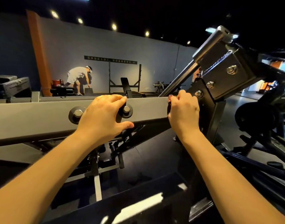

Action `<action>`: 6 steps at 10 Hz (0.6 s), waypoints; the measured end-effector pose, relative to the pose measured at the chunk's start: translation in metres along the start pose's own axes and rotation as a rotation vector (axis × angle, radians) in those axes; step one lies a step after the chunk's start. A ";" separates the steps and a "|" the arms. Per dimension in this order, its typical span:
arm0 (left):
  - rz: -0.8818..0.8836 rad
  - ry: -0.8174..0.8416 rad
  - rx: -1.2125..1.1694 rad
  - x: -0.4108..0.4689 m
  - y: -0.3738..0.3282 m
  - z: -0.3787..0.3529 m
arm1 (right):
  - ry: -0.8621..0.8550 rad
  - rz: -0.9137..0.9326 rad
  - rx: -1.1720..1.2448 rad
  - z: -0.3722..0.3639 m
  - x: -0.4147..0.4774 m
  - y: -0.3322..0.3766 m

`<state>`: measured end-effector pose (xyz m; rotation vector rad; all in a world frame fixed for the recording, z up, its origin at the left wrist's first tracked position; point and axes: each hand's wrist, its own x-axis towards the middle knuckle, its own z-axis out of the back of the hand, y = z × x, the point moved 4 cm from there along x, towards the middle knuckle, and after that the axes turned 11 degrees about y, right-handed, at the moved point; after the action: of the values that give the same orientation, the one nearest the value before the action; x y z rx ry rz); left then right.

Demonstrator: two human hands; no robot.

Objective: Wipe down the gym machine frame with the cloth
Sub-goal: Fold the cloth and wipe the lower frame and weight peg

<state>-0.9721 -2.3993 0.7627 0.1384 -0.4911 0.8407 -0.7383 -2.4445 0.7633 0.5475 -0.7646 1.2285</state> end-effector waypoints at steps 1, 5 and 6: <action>-0.001 0.007 0.034 0.000 0.000 0.000 | -0.040 -0.021 0.105 0.002 -0.014 0.037; -0.007 0.017 0.047 0.001 -0.001 0.000 | 0.022 -0.045 0.117 -0.004 0.003 -0.010; -0.006 0.019 0.048 0.002 -0.002 0.000 | 0.001 -0.162 0.230 0.000 -0.005 0.014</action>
<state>-0.9701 -2.3992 0.7641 0.1758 -0.4523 0.8478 -0.7525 -2.4445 0.7590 0.7819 -0.5693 1.1721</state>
